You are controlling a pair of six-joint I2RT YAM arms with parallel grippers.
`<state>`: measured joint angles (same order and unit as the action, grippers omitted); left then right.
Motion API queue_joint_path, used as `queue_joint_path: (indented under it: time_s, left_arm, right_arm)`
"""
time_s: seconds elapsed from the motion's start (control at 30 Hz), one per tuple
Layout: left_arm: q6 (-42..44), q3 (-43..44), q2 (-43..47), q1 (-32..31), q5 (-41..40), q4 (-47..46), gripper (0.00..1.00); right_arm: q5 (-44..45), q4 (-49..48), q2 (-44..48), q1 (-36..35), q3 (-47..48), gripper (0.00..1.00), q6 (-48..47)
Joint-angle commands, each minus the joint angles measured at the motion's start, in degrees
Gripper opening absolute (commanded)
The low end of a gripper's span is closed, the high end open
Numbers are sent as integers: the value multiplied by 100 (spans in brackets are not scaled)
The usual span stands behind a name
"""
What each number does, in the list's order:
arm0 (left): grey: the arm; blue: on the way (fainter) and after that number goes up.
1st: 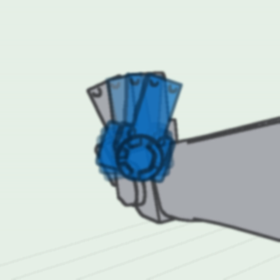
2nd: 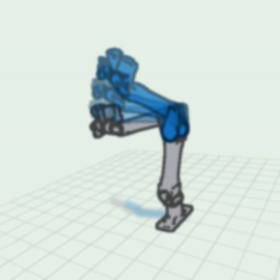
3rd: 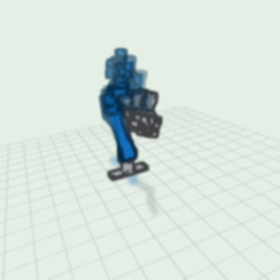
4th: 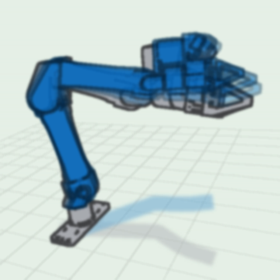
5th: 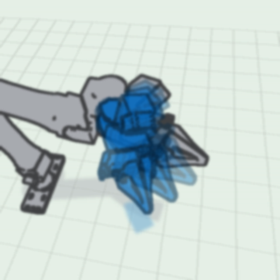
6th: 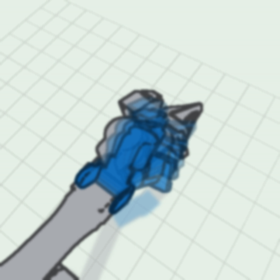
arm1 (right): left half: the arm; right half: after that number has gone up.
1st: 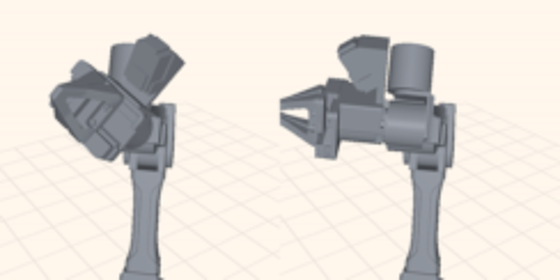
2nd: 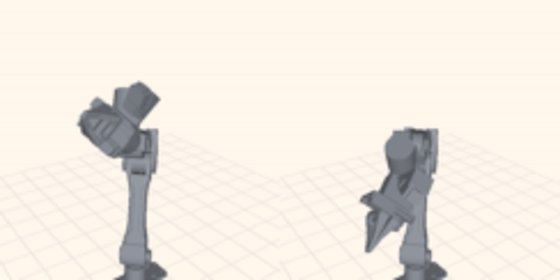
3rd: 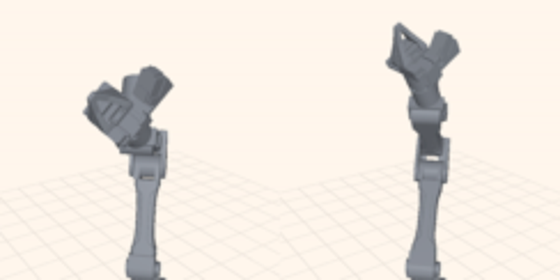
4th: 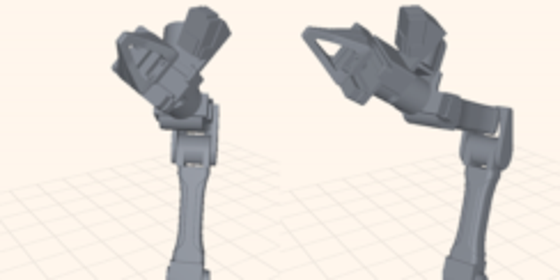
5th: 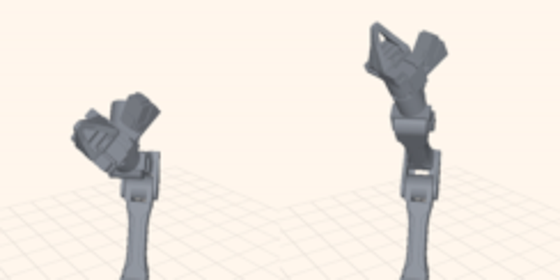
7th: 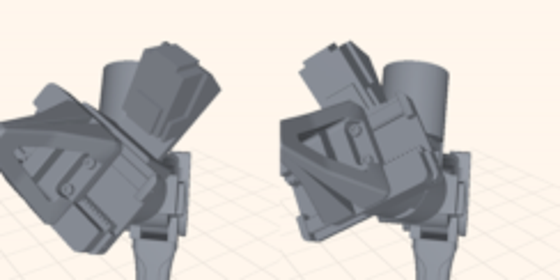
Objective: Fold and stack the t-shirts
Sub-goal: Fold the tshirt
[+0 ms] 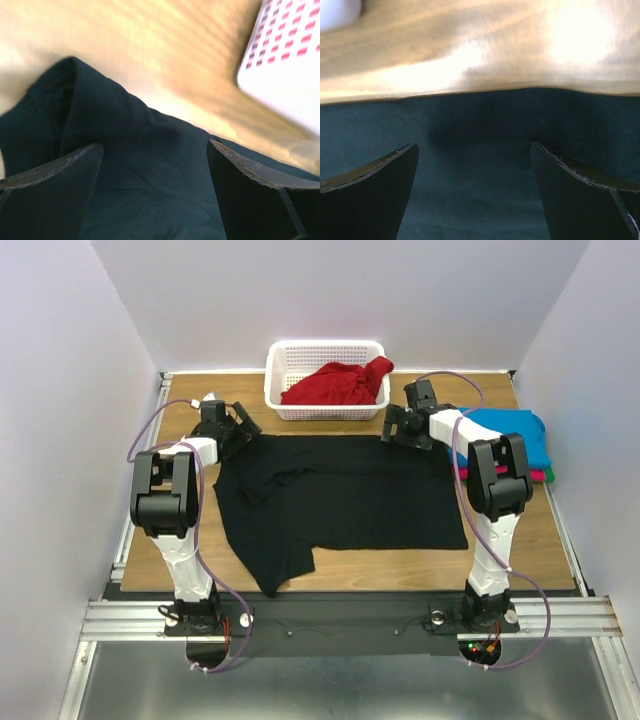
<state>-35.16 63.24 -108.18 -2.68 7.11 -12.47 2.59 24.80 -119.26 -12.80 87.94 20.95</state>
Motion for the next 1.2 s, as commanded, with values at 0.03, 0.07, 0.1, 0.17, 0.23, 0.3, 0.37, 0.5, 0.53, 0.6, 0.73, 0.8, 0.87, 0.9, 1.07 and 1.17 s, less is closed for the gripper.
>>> queue_joint_path:
  time_s: [0.03, 0.07, 0.1, 0.17, 0.23, 0.3, 0.37, 0.5, 0.53, 0.6, 0.73, 0.8, 0.87, 0.9, 1.07, 1.17]
  left_arm:
    - [492, 609, -344, 180, 429, 429, 98]
    - [501, 706, -344, 180, 492, 499, 98]
    - [501, 864, -335, 180, 554, 569, 98]
    - [562, 962, -169, 180, 616, 745, 98]
    - [606, 927, 233, 180, 380, 816, 98]
    - [633, 778, 594, 180, 273, 956, 98]
    - [633, 576, 1218, 75, 212, 1062, 98]
    - [414, -284, 2378, -704, -788, 1403, 99]
    - [335, -408, 2772, -934, -1025, 1536, 99]
    - [-16, -968, 3474, -1479, -1379, 1826, 98]
    - [-947, -2288, 4671, -2148, -1555, 1958, 99]
    - [-1519, -2954, 5481, -2490, -1547, 2126, 99]
    - [-1800, -3308, 6062, -2702, -1371, 2178, 98]
    - [-1967, -3545, 6185, -2790, -1336, 2213, 99]
    - [-2215, -3925, 6424, -3081, -1450, 2661, 98]
    - [-2293, -3986, 6450, -3098, -1336, 2881, 98]
  right_arm:
    - [250, -168, -238, 23, 337, 100, -258]
    - [294, -159, -238, 23, 390, 100, -275]
    - [364, -159, -220, 23, 451, 100, -284]
    - [365, -159, -63, 23, 452, 100, -311]
    - [251, -168, 235, 32, 330, 100, -302]
    - [146, -159, 482, 23, 154, 100, -285]
    - [137, -159, 921, 23, -180, 100, -215]
    - [154, -151, 1878, 23, -1040, 100, 119]
    - [163, -151, 2080, 23, -1251, 100, 189]
    - [189, -150, 2818, 23, -1963, 100, 392]
    - [286, -98, 4233, 23, -3175, 100, 778]
    - [182, 34, 4925, 32, -3772, 100, 1103]
    - [-64, 51, 5289, 23, -4108, 100, 1218]
    - [-222, 69, 5404, 23, -4275, 100, 1201]
    - [-549, 130, 5765, 23, -4953, 100, 1131]
    - [-611, 227, 5800, 23, -5155, 100, 1192]
